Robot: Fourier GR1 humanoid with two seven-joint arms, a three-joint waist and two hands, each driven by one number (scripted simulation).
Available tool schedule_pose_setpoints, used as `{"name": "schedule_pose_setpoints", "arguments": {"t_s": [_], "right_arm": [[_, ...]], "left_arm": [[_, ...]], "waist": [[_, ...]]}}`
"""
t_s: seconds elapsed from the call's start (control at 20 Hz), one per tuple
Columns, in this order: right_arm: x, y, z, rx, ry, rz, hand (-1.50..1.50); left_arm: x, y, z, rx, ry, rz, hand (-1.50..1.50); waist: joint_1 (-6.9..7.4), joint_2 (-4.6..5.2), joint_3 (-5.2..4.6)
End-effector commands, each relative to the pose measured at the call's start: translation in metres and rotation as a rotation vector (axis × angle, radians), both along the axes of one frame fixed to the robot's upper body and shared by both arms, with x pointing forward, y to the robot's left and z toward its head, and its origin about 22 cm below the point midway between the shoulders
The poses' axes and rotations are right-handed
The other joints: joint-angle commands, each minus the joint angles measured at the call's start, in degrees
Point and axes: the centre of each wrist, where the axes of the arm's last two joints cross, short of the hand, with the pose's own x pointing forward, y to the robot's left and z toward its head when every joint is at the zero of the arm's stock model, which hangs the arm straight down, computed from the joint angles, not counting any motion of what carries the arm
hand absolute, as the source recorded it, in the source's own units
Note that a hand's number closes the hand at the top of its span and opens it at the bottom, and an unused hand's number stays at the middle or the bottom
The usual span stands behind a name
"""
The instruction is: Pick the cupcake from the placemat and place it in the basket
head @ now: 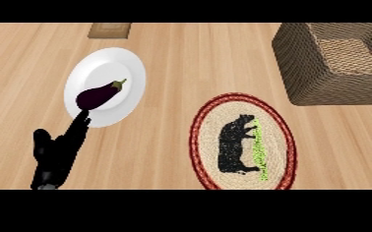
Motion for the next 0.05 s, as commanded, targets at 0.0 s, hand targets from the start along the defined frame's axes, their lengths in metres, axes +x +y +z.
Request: {"name": "schedule_pose_setpoints", "arguments": {"t_s": [0.0], "right_arm": [[-0.0401,-0.0416,0.0090,0.042,-0.021,-0.039,-1.50]], "left_arm": [[-0.0262,0.0203,-0.0279,-0.011,0.155,0.052,0.00]], "waist": [[-0.42,0.66,-0.64]]}}
